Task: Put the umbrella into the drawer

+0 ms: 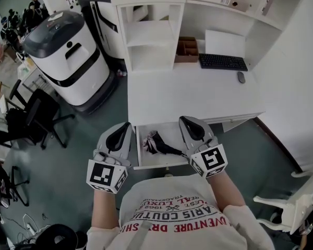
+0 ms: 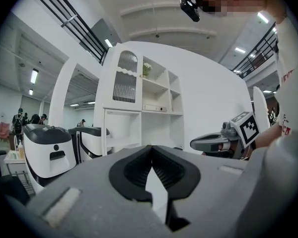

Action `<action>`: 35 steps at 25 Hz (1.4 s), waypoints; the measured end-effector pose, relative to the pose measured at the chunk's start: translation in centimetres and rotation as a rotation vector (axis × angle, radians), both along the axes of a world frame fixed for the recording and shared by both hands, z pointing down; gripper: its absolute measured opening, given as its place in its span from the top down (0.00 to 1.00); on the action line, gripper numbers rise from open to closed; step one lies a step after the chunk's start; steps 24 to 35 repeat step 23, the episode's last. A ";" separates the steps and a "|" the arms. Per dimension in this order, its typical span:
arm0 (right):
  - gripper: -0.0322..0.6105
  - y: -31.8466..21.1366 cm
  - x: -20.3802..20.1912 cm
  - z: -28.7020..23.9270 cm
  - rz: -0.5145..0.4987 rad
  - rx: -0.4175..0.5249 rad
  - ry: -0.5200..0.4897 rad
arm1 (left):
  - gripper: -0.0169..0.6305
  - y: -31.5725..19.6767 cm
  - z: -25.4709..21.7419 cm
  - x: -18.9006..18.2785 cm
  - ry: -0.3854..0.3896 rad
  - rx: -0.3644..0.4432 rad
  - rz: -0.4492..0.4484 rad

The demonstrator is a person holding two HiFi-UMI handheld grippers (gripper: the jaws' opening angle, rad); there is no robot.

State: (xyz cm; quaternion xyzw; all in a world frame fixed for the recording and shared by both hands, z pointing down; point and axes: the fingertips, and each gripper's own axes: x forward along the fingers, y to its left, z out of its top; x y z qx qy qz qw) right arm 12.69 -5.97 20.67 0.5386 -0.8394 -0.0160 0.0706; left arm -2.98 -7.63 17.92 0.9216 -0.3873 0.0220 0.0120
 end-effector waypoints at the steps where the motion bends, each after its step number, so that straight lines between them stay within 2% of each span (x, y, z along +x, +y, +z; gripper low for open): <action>1: 0.95 -0.1 0.0 0.2 0.003 -0.012 -0.001 | 0.97 0.0 0.1 0.0 -0.001 0.000 -0.001; 16: 0.95 0.3 -1.0 0.5 -0.024 -0.038 -0.018 | 0.97 0.7 1.1 -0.3 -0.017 -0.023 -0.018; 35: 0.95 0.7 -1.5 0.0 -0.029 -0.021 -0.015 | 0.97 1.4 0.8 -0.3 -0.022 -0.015 -0.018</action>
